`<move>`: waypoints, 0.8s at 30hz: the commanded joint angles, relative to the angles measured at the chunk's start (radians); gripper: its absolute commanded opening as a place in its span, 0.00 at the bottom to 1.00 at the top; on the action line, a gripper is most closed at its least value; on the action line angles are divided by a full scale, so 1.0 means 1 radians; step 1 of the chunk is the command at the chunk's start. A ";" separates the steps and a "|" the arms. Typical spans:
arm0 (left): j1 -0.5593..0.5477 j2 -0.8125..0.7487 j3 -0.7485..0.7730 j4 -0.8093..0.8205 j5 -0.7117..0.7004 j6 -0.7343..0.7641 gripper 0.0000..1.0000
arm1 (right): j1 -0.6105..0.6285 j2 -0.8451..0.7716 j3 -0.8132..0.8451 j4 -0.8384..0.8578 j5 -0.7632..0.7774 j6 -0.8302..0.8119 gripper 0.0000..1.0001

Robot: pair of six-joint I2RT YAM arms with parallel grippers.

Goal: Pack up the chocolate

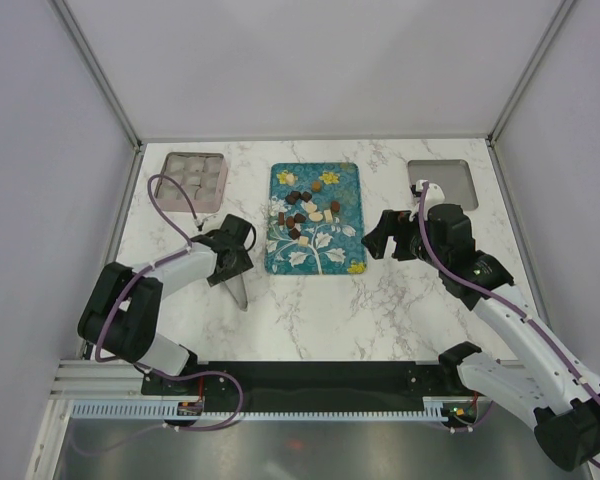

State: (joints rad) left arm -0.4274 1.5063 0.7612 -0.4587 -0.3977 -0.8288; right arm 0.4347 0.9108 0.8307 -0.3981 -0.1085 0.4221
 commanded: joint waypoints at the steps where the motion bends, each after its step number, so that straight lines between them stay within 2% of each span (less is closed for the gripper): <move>1: 0.003 0.042 -0.028 -0.003 0.095 -0.003 0.75 | -0.001 -0.024 0.005 0.038 -0.017 0.000 0.97; 5: -0.001 -0.032 0.019 -0.116 0.086 0.034 0.70 | -0.001 -0.046 0.008 0.036 -0.017 0.007 0.98; 14: -0.007 -0.331 0.202 -0.431 0.019 0.144 0.63 | -0.001 -0.070 0.007 0.031 -0.036 0.041 0.96; 24: -0.011 -0.428 0.380 -0.540 0.068 0.296 0.56 | -0.001 -0.082 0.019 0.012 -0.037 0.049 0.96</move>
State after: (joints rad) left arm -0.4339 1.0893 1.0840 -0.9478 -0.3405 -0.6346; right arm 0.4347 0.8440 0.8307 -0.3973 -0.1349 0.4599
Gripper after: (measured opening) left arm 0.566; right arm 0.964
